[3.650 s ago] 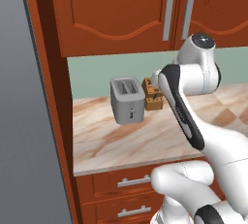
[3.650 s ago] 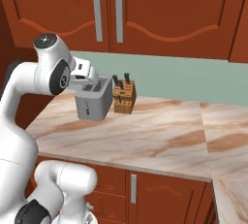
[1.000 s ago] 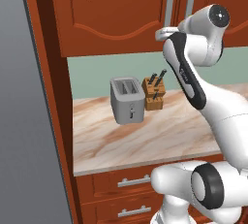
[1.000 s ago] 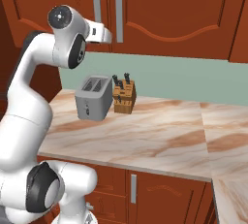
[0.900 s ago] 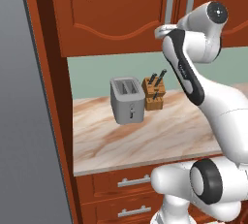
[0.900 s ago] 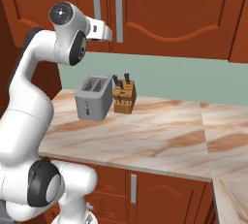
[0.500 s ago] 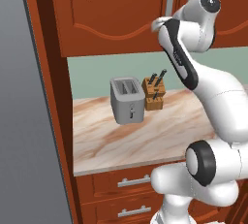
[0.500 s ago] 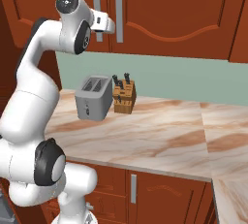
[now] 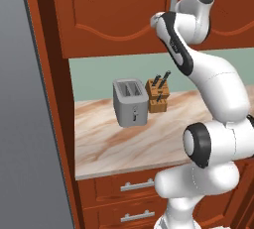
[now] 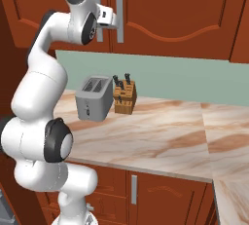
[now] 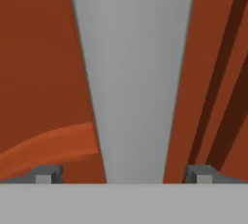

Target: Open the cabinet, pick the kettle from the cabinet, and place it in the sink.

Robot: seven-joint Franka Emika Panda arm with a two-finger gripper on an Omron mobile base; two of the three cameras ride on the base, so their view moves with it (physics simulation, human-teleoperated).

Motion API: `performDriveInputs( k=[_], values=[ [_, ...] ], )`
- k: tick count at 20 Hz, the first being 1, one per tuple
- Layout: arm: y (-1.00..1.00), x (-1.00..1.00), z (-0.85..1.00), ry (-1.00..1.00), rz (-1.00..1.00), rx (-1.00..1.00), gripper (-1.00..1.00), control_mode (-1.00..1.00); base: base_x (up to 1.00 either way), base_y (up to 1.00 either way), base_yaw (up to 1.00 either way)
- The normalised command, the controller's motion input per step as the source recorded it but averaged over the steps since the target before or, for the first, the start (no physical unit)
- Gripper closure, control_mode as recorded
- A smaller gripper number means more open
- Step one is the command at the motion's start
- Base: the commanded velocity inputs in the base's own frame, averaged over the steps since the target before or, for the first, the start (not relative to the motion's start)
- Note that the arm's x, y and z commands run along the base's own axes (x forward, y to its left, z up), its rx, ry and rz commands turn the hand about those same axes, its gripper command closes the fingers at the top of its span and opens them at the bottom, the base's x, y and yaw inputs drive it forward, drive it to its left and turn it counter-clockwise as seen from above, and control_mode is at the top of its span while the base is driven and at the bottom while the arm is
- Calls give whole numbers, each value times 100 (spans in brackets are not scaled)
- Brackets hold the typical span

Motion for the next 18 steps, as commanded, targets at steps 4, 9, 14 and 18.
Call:
performDriveInputs(
  k=[4,9,14,18],
  values=[
    [0,47,-2,0,0,0,-100,-100,0,0,0],
    [0,42,-13,-1,0,0,100,-100,0,0,0],
    [5,27,-19,-5,1,0,100,-100,0,0,0],
    [11,20,-24,-14,6,0,100,-100,0,0,0]
  ],
)
